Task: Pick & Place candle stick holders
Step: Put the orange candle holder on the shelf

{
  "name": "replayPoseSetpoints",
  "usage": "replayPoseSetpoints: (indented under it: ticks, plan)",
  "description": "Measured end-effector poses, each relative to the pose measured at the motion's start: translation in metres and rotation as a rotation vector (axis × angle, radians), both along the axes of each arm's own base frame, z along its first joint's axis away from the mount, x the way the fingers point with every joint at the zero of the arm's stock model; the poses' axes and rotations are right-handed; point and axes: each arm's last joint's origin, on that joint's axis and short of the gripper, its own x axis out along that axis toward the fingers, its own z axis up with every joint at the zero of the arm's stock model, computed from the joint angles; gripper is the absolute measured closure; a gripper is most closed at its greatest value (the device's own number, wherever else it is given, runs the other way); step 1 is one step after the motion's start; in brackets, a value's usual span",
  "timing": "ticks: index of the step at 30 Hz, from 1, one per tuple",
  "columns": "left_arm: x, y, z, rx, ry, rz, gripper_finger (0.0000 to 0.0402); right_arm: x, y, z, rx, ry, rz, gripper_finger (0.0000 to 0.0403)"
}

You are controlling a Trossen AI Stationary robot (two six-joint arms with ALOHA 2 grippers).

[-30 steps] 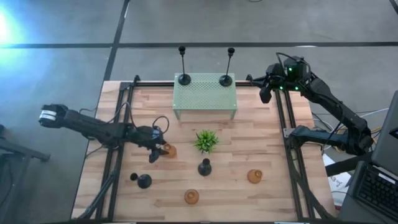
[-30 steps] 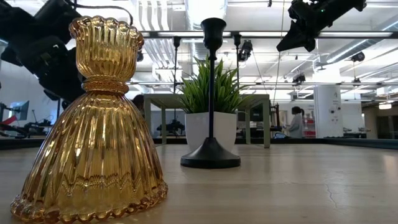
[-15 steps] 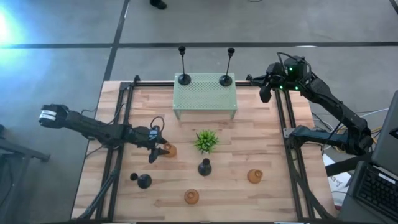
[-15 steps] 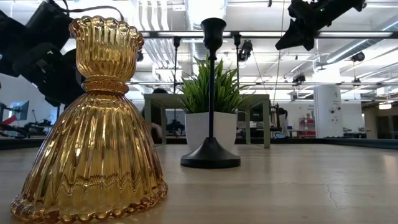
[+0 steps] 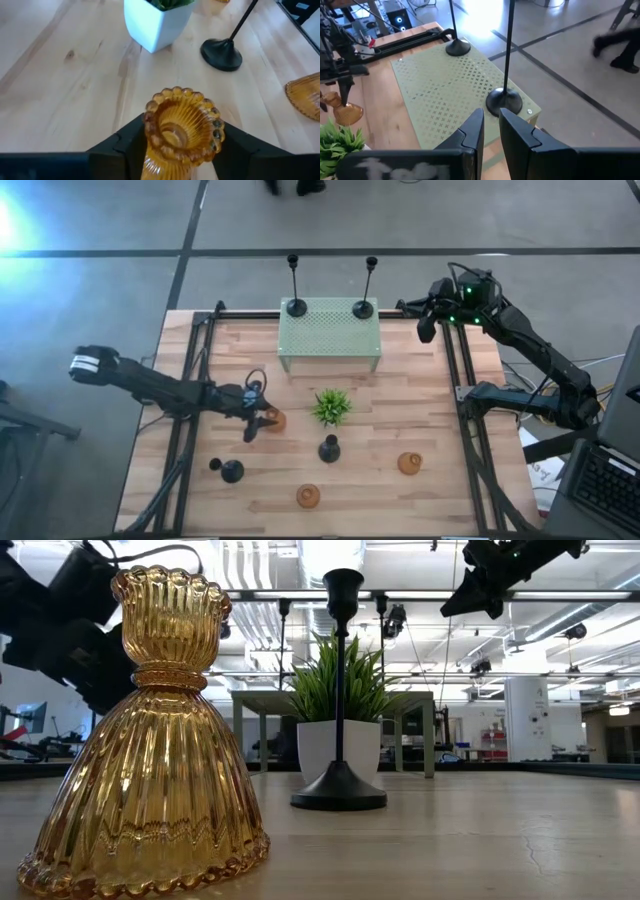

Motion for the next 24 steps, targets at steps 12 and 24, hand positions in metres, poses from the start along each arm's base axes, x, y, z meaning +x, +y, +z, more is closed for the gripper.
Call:
replayPoseSetpoints:
  ticks: [12,24]
  plan:
    - [0.019,-0.002,0.009,-0.020,-0.094,-0.013,0.0268,0.000,0.000,0.000,0.000,0.000,0.000,0.0351]
    - [0.047,0.000,0.100,0.101,-0.121,0.036,0.0268,0.000,0.000,0.000,-0.006,0.004,0.004,0.0351]
